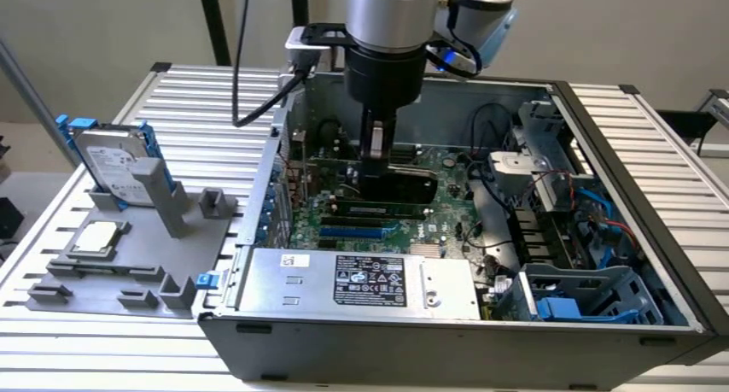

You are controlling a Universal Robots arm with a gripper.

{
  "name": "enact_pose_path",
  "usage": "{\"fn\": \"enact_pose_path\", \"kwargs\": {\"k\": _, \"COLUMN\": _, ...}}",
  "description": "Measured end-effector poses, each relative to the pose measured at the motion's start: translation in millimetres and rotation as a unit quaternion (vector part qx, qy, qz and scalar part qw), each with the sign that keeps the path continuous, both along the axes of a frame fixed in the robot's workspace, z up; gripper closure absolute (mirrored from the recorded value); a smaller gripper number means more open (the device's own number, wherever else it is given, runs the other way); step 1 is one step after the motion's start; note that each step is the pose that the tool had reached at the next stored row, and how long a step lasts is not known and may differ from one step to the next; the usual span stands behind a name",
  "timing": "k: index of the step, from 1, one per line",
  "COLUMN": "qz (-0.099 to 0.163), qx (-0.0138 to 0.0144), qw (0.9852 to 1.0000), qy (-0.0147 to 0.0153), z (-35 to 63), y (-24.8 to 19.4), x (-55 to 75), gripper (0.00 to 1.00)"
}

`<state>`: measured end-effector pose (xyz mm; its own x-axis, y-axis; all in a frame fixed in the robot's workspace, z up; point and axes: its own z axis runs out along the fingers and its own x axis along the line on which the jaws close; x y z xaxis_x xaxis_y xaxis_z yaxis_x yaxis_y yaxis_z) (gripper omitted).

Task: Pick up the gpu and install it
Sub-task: 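Insert the gpu into the slot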

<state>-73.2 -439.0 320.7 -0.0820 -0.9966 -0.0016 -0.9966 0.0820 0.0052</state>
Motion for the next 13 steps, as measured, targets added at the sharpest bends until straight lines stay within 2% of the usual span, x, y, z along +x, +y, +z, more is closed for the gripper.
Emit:
{"fn": "enact_pose_path", "kwargs": {"k": 8, "qz": 0.010, "qx": 0.0040, "qw": 0.9999, "qy": -0.0001, "z": -14.6, "y": -7.6, "x": -6.3, "gripper": 0.73}}
{"fn": "enact_pose_path", "kwargs": {"k": 13, "qz": 0.010, "qx": 0.0042, "qw": 0.9999, "qy": 0.0000, "z": -23.6, "y": -9.6, "x": -9.1, "gripper": 0.73}}
